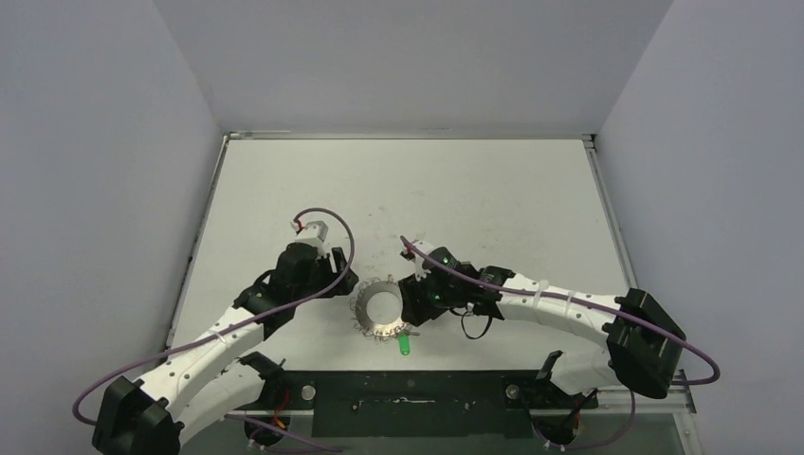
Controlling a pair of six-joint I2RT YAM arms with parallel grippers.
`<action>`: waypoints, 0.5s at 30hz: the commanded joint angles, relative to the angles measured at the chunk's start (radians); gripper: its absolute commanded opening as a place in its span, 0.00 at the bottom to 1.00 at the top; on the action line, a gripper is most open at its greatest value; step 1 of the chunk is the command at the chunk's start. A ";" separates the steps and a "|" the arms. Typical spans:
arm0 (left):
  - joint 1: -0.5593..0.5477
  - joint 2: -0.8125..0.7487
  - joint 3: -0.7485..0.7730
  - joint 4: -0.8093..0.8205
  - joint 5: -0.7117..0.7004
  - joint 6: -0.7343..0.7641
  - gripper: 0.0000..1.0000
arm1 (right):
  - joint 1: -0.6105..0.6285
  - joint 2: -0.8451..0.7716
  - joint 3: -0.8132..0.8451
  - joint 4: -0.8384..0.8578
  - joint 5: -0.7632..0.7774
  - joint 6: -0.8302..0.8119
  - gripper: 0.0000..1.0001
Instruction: Put the keys on the keyring
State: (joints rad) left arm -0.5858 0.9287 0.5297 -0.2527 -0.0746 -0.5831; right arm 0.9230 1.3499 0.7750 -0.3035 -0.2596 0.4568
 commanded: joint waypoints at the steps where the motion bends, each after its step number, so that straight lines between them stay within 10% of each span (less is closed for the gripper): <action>1: 0.030 -0.092 -0.045 -0.040 0.102 -0.079 0.61 | 0.100 -0.003 0.059 0.009 0.096 0.027 0.48; 15: 0.030 -0.175 -0.082 -0.109 0.148 -0.095 0.56 | 0.275 0.229 0.180 0.065 0.175 0.197 0.47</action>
State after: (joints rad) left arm -0.5610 0.7715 0.4503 -0.3523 0.0265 -0.6746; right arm 1.1931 1.5528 0.9051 -0.2909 -0.1265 0.5827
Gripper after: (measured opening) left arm 0.577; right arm 0.470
